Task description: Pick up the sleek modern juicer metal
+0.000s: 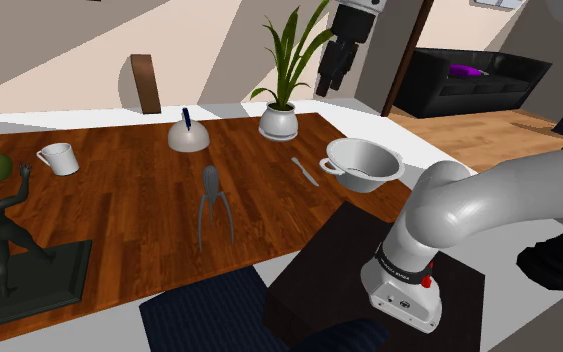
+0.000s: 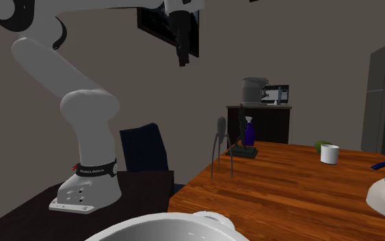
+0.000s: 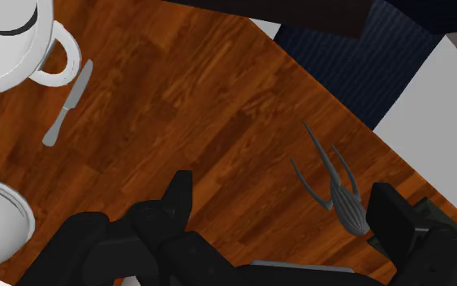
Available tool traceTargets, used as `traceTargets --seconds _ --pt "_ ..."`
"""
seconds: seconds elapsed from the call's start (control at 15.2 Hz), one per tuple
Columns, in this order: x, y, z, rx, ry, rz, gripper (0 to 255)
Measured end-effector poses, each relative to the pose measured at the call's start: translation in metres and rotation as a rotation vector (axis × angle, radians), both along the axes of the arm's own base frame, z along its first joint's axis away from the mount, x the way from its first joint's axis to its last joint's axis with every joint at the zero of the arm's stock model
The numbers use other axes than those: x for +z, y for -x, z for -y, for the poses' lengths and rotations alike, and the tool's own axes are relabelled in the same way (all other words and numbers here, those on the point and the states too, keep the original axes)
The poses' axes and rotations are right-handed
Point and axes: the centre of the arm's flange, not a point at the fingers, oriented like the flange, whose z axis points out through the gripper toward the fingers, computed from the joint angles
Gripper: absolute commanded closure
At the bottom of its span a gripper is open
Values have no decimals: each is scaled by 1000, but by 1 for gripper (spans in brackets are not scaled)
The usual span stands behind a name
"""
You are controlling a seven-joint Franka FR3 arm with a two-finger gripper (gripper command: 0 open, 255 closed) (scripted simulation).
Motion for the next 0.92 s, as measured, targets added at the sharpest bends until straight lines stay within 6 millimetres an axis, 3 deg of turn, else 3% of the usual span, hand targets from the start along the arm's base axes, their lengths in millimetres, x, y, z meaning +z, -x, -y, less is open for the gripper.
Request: traceTargets --seconds 0.26,0.92 --pt "-20 -8 -14 32 2 22 0" --pt "-121 -50 -77 183 12 132 0"
